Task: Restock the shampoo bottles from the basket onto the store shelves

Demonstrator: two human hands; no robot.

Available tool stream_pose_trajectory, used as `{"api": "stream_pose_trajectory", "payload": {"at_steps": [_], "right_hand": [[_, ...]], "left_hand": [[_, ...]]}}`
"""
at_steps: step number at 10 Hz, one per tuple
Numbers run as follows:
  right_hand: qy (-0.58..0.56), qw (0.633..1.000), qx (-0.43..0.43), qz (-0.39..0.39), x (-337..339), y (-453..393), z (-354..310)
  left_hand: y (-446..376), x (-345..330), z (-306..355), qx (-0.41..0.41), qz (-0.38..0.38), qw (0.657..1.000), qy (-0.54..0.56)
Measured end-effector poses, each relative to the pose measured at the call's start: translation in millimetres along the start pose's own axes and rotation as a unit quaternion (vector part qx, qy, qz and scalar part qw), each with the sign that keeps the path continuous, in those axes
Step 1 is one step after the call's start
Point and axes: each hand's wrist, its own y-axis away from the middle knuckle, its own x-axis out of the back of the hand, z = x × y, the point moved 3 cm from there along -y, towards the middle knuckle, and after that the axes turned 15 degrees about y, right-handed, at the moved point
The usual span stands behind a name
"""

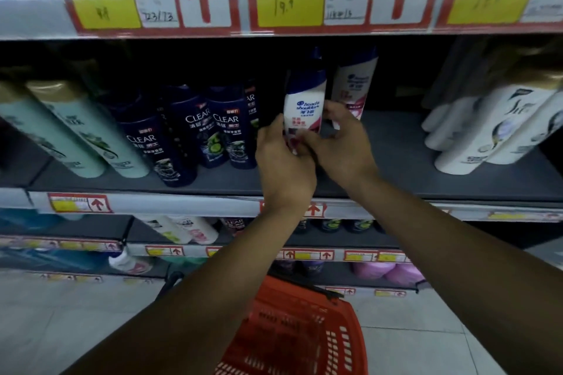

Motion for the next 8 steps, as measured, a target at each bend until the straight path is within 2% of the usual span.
{"api": "stream_pose_trajectory", "payload": {"at_steps": [2, 3, 7, 8], "right_hand": [[0.016, 0.999, -0.029, 0.03, 28.6, -11.3, 19.8], [0.043, 0.998, -0.036, 0.027, 48.0, -15.6, 35.6], [0.071, 0.995, -0.055, 0.042, 61.7, -21.8, 43.6], [0.094, 0.991, -0.05, 0.086, 69.4, -16.8, 43.9]], "left_hand": [[-0.2, -25.3, 6.0, -0.002, -0.065, 0.998, -0.012], [5.6, -43.0, 9.2, -0.006, -0.098, 0.995, 0.018], [-2.6, -62.8, 1.8, 0.02, -0.113, 0.992, 0.045], [1.7, -56.1, 14.3, 0.035, -0.101, 0.992, 0.064]]}}
